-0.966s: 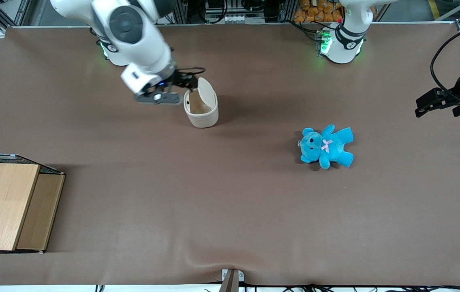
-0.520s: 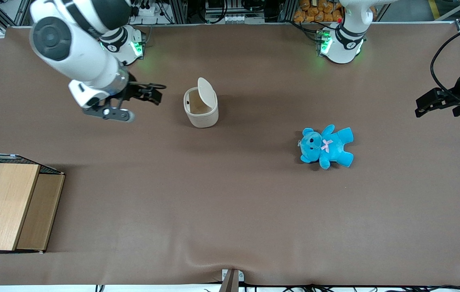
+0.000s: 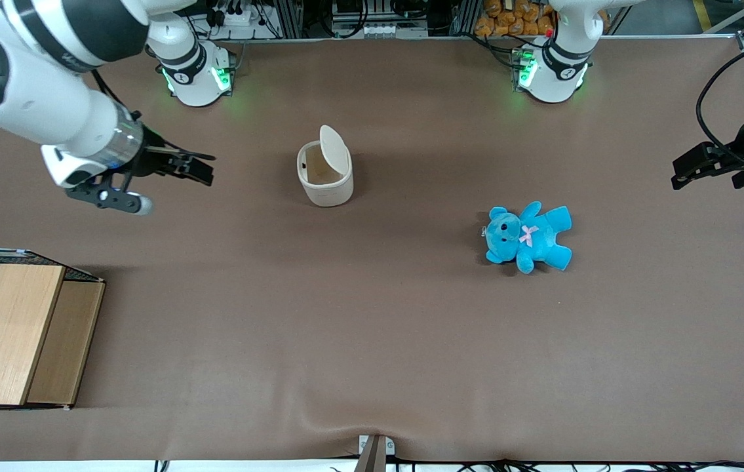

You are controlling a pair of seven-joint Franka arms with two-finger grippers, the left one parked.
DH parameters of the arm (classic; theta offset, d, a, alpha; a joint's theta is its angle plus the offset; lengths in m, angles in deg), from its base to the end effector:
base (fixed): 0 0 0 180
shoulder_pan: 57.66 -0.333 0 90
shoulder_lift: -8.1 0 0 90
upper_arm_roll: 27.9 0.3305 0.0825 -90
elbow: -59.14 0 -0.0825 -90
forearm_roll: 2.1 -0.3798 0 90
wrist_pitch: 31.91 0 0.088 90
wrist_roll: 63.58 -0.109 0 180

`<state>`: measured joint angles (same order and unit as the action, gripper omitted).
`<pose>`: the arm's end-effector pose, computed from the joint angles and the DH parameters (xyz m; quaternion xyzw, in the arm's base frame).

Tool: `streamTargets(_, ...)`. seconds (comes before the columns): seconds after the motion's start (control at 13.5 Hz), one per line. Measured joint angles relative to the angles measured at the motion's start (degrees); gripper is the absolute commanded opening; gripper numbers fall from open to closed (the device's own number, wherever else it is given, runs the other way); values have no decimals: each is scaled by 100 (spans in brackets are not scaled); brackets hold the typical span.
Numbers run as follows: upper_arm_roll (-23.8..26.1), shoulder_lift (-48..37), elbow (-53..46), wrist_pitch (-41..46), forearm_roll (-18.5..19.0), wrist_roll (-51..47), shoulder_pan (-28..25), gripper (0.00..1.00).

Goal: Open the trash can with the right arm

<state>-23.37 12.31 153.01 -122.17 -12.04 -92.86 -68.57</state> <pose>0.5416 0.1675 0.5667 -0.9857 0.1259 0.0967 0.0568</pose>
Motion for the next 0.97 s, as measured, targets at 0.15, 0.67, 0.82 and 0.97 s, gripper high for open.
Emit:
streamTargets(0.15, 332, -1, -60, 2, 13, 165, 459, 100)
streamTargets(0.67, 500, -52, -347, 295, 177, 666, 936, 100)
streamTargets(0.82, 477, -230, -387, 345, 279, 827, 990, 100)
streamTargets(0.97, 395, -452, -392, 483, 322, 1243, 1129, 100)
